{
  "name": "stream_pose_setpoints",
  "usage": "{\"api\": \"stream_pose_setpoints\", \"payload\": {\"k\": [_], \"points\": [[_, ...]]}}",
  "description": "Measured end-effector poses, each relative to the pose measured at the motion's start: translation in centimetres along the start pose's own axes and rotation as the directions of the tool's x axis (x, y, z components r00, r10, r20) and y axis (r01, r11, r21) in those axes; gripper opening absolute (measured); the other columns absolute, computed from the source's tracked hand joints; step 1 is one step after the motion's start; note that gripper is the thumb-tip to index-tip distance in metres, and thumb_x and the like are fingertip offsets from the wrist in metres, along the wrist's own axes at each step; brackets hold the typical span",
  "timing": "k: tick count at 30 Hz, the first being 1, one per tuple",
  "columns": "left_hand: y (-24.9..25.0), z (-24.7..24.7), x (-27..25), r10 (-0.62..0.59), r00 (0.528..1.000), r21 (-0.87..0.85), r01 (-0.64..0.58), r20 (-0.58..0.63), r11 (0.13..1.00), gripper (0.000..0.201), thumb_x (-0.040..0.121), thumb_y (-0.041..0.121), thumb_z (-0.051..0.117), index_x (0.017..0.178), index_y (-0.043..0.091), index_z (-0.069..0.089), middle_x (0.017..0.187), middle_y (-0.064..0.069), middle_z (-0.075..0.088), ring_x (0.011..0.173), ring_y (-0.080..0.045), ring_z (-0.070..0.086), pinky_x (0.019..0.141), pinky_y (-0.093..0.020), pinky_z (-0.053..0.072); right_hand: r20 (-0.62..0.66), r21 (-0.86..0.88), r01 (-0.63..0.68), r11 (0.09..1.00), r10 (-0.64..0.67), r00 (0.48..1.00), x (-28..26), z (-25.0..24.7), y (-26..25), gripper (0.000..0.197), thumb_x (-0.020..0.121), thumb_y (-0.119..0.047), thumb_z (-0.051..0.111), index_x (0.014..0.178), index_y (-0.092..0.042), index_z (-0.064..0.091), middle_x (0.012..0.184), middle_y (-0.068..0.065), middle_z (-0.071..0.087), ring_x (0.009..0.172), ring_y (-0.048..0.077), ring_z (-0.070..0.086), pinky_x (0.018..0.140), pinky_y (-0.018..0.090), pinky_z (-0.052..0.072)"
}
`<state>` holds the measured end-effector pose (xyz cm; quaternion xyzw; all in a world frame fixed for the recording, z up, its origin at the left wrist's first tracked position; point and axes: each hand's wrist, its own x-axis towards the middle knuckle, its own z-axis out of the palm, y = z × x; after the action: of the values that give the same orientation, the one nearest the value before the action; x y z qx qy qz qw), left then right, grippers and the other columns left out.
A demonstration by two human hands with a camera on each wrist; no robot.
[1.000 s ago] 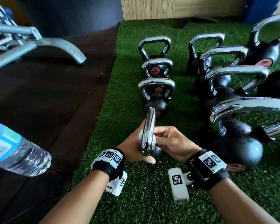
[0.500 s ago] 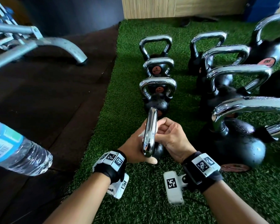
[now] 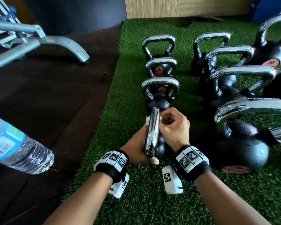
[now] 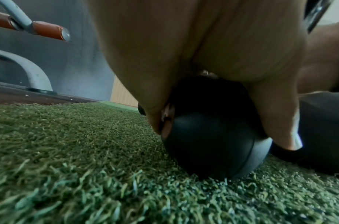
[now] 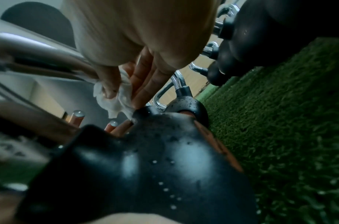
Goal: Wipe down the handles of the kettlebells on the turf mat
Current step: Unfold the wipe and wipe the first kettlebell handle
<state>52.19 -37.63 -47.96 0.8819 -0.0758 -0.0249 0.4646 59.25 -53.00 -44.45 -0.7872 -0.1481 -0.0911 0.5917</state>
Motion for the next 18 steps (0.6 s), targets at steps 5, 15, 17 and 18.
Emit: {"api": "stream_pose_setpoints", "payload": {"k": [5, 15, 17, 18], "points": [[-0.2, 0.1, 0.1, -0.038, 0.999, -0.018, 0.038, -0.011, 0.999, 0.117, 0.05, 0.018, 0.101, 0.147, 0.017, 0.035, 0.134, -0.003, 0.059, 0.128, -0.017, 0.057, 0.107, -0.04, 0.05, -0.019, -0.08, -0.254, 0.964, 0.253, 0.967, 1.2, 1.0, -0.1, 0.019, 0.064, -0.027, 0.084, 0.066, -0.021, 0.066, 0.06, -0.01, 0.068, 0.059, 0.0, 0.064, 0.053, 0.012, 0.046], [0.7, 0.0, 0.0, 0.016, 1.0, 0.033, -0.017, 0.025, 0.999, 0.13, 0.055, 0.021, 0.099, 0.159, 0.024, 0.02, 0.158, 0.012, 0.036, 0.142, 0.001, 0.039, 0.112, -0.014, 0.037, 0.173, -0.203, -0.314, 0.927, 0.35, 0.921, 1.4, 0.1, -0.4, 0.015, 0.074, -0.023, 0.075, 0.071, -0.012, 0.065, 0.066, 0.007, 0.071, 0.067, 0.027, 0.071, 0.068, 0.042, 0.062], [1.2, -0.5, -0.4, 0.02, 0.998, 0.01, -0.021, 0.054, 1.0, 0.132, 0.056, 0.018, 0.098, 0.16, 0.025, 0.018, 0.156, 0.017, 0.038, 0.142, 0.0, 0.041, 0.114, -0.021, 0.04, 0.207, -0.263, -0.23, 0.937, 0.288, 0.935, 1.5, -0.4, -0.7, 0.01, 0.077, -0.022, 0.074, 0.079, -0.014, 0.067, 0.074, 0.002, 0.07, 0.075, 0.023, 0.069, 0.07, 0.029, 0.058], [1.6, -0.8, -0.8, 0.02, 0.998, 0.008, -0.02, 0.062, 1.0, 0.13, 0.056, 0.021, 0.098, 0.16, 0.028, 0.018, 0.151, 0.022, 0.042, 0.139, 0.001, 0.044, 0.114, -0.027, 0.043, 0.21, -0.279, -0.163, 0.946, 0.226, 0.951, 1.6, -0.7, -0.8, 0.01, 0.078, -0.02, 0.074, 0.086, -0.016, 0.068, 0.076, -0.001, 0.068, 0.076, 0.02, 0.068, 0.067, 0.017, 0.052]]}}
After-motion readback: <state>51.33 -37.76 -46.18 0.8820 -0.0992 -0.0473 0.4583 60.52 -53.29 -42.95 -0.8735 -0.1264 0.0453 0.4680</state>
